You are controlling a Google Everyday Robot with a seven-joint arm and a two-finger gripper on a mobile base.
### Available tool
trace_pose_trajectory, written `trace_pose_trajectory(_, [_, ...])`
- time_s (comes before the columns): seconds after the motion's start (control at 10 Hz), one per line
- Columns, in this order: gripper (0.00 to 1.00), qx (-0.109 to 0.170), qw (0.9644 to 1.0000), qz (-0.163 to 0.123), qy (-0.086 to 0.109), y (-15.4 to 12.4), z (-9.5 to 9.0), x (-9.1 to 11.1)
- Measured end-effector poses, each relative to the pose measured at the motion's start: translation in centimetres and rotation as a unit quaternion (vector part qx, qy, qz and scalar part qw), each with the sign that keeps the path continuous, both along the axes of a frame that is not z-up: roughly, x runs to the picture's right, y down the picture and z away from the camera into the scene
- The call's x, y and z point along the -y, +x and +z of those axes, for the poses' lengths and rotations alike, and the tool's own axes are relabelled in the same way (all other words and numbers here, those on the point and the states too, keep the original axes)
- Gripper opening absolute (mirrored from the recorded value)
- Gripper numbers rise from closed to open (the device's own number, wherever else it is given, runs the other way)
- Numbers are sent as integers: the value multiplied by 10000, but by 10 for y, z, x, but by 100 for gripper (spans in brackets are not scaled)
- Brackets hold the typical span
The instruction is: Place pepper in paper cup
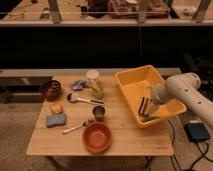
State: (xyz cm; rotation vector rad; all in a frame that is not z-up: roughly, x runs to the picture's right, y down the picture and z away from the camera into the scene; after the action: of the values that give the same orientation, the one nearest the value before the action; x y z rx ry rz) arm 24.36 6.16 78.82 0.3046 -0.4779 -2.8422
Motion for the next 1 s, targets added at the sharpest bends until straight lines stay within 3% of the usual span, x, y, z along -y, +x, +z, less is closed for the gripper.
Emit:
trace_pose_trajectory(0.1, [80,41,9999,-89,-28,5,12,-6])
trace_pose_trajectory(0.2, [80,155,9990,-413,-44,10,26,-15])
trace_pose_trajectory(0.6, [80,234,9921,-1198,-304,-5,46,-31])
trace_pose_trajectory(0.8, [80,264,9887,-1420,-403,-9,52,-34])
trace_pose_trajectory(1.0, [80,256,9889,-1410,-401,-8,51,-34])
